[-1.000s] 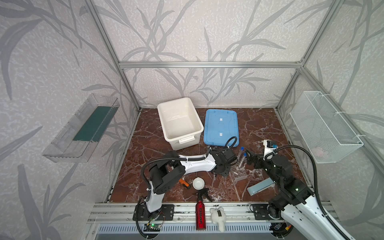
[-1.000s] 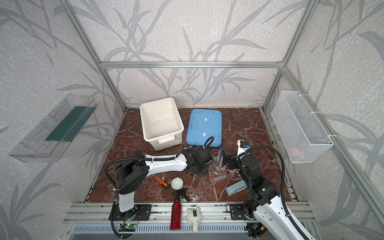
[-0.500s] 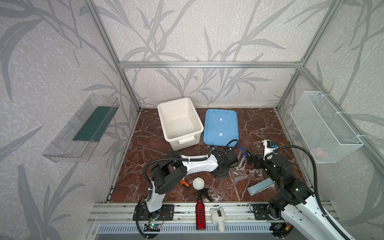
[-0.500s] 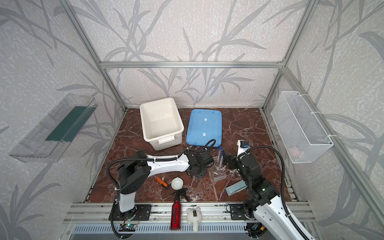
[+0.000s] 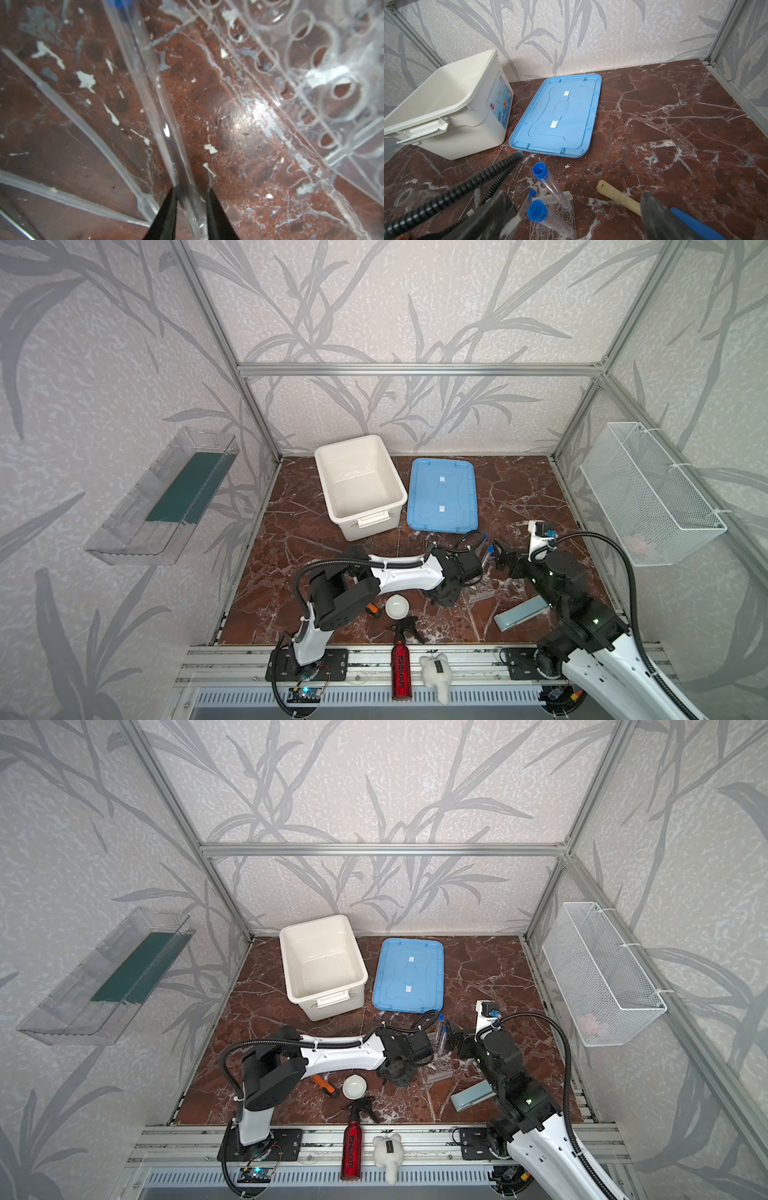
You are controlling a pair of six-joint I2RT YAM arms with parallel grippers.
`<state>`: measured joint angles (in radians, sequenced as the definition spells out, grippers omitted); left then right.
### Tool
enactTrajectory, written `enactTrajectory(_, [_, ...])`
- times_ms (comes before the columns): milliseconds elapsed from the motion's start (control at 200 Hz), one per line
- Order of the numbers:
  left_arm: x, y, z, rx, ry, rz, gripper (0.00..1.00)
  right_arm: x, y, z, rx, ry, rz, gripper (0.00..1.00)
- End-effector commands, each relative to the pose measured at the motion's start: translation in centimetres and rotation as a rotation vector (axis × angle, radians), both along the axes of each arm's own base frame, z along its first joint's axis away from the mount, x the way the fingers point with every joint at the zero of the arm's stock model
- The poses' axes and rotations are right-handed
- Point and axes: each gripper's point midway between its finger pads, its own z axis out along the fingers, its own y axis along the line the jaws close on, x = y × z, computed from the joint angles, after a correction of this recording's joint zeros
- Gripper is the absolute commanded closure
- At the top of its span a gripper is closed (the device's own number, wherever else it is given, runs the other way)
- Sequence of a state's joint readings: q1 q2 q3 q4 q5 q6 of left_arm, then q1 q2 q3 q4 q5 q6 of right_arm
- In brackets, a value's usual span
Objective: Organize the chemistry lab equipment
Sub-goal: 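Close the left gripper on the blue-capped tube lying on the table, then lift the tube upright with the left gripper while the right gripper reaches its cap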
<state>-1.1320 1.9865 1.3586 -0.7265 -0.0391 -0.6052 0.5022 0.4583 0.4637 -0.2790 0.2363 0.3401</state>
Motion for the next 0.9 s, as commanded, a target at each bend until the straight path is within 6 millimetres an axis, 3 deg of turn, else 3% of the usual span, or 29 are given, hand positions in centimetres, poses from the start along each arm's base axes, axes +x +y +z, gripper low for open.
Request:
enactTrajectory(0, [0.8,1.5,0.1,0.030,-0.023,0.048,0.77,-0.2,-0.4,0.1,-0.016,-0.007,-0.011,0.01])
enactTrajectory(310, [1.7,1.1,1.7,-0.104,-0.067,0.071,0.86,-0.3,-0.6,-0.4,-0.038,-0.002,-0.012,0.01])
enactTrajectory(575, [3.4,0.2,5.2,-0.351,-0.155,0.121,0.90,-0.4,-0.4,-0.3,-0.027,-0.003,-0.001,0.01])
enactTrajectory(740, [3.4,-0.7,7.6,-0.528,-0.204,0.101,0.90,-0.2,1.0,0.6,-0.011,-0.023,0.067,0.01])
enactTrajectory(895, [3.4,-0.9,10.1,-0.677,-0.293,0.061,0.90,-0.6,4.3,3.0,0.067,-0.044,0.235,0.01])
